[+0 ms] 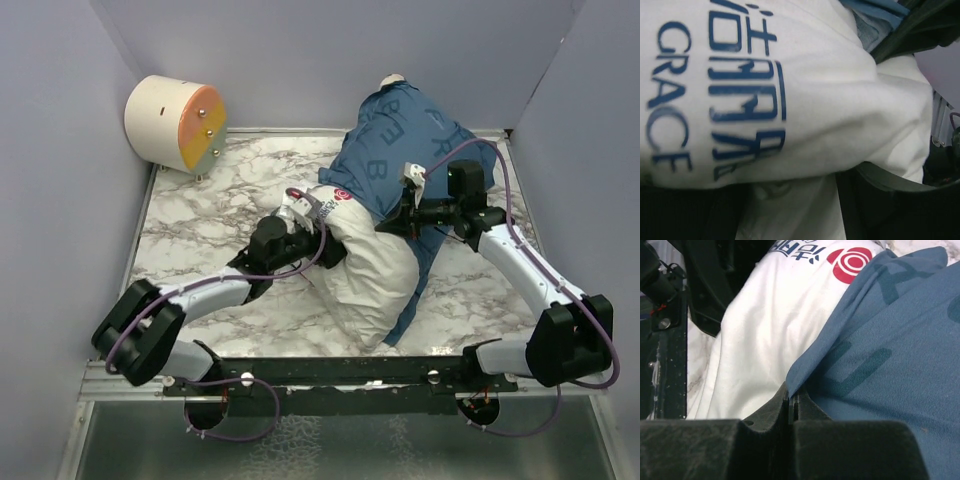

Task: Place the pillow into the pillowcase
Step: Stuff the pillow into the pillowcase.

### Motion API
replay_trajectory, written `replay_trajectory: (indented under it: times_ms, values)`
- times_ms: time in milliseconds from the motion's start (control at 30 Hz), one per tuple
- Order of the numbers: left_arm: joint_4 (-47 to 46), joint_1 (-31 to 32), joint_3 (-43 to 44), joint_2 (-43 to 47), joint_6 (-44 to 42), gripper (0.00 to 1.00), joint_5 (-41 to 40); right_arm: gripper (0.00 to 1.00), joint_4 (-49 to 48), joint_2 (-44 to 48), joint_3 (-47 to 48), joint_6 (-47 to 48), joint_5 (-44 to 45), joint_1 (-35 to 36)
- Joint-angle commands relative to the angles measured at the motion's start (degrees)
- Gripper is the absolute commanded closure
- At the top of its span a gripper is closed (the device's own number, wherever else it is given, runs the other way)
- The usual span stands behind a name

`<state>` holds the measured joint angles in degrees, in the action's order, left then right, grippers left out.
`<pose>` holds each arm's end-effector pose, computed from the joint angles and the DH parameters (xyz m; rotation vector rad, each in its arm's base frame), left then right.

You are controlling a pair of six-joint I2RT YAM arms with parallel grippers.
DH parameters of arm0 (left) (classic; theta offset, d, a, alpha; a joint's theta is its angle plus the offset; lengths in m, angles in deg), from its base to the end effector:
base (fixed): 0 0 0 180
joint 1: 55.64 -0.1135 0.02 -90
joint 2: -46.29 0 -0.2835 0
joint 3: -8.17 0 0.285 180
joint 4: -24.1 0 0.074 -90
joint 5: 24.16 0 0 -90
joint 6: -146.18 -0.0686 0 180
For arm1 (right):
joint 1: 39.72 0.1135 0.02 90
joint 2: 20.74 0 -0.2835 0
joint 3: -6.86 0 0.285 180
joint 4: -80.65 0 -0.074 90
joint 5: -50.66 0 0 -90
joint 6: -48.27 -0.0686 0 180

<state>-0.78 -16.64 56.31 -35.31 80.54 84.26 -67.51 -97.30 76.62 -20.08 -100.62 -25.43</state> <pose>0.2614 -0.2396 0.2161 0.4843 1.7749 -1.0748 0.2959 0.1374 0.2887 -1.1358 1.6923 1.0982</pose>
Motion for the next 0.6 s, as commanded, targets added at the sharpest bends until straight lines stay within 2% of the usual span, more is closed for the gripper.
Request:
replay_trajectory:
  times_ms: [0,100,133,233,300,400,567]
  values:
    - [7.2,-2.4,-4.8,11.3,4.6,0.27,2.1,0.99,2.4,1.6,-2.9,-2.4,4.4,1.7]
    - [15.7,-2.6,-7.7,23.7,4.9,0.06,0.0,0.99,1.2,1.7,-4.2,-3.2,6.7,1.5]
    - [19.0,-2.7,-8.6,28.5,5.1,0.01,-1.8,0.99,1.2,1.8,-4.5,-3.2,7.2,1.2]
    - [28.4,-3.0,-9.5,42.5,5.4,0.01,-8.2,0.99,1.0,2.6,-5.4,-3.1,7.6,0.6]
    - [33.9,-3.2,-7.5,48.2,5.1,0.01,-11.4,0.99,0.4,2.8,-6.0,-3.4,7.0,0.4]
    - [40.2,-3.4,-1.5,47.1,4.4,0.01,-12.7,0.99,0.6,2.6,-5.9,-3.2,6.7,0.2]
    - [45.6,-4.3,10.1,33.8,1.5,0.01,-14.7,0.99,0.9,2.8,-6.4,-2.7,6.7,0.1]
